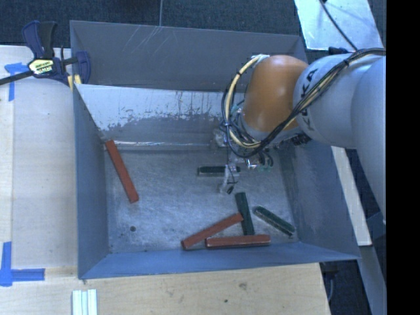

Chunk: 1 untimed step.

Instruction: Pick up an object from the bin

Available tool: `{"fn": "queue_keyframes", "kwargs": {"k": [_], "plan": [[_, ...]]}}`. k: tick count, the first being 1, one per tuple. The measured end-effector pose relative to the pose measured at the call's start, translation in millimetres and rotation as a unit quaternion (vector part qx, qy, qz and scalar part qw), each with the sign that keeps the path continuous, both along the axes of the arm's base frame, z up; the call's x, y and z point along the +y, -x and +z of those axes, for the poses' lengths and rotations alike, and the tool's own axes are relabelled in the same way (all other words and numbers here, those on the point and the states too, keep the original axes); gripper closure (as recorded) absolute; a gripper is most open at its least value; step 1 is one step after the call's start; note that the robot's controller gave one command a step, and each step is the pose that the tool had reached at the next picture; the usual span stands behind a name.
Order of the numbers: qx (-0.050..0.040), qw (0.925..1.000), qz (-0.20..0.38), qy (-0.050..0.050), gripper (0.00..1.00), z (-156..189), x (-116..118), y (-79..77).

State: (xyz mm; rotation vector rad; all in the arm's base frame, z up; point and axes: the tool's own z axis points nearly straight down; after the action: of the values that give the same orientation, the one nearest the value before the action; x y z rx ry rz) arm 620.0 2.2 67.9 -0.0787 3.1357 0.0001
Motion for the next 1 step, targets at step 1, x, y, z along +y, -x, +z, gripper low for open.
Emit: {"fn": "queue_keyframes", "kwargs": {"k": [1], "plan": [[-0.0003,1.0000,0.000,0.000,0.00,0.0,0.0,-0.5]]}}
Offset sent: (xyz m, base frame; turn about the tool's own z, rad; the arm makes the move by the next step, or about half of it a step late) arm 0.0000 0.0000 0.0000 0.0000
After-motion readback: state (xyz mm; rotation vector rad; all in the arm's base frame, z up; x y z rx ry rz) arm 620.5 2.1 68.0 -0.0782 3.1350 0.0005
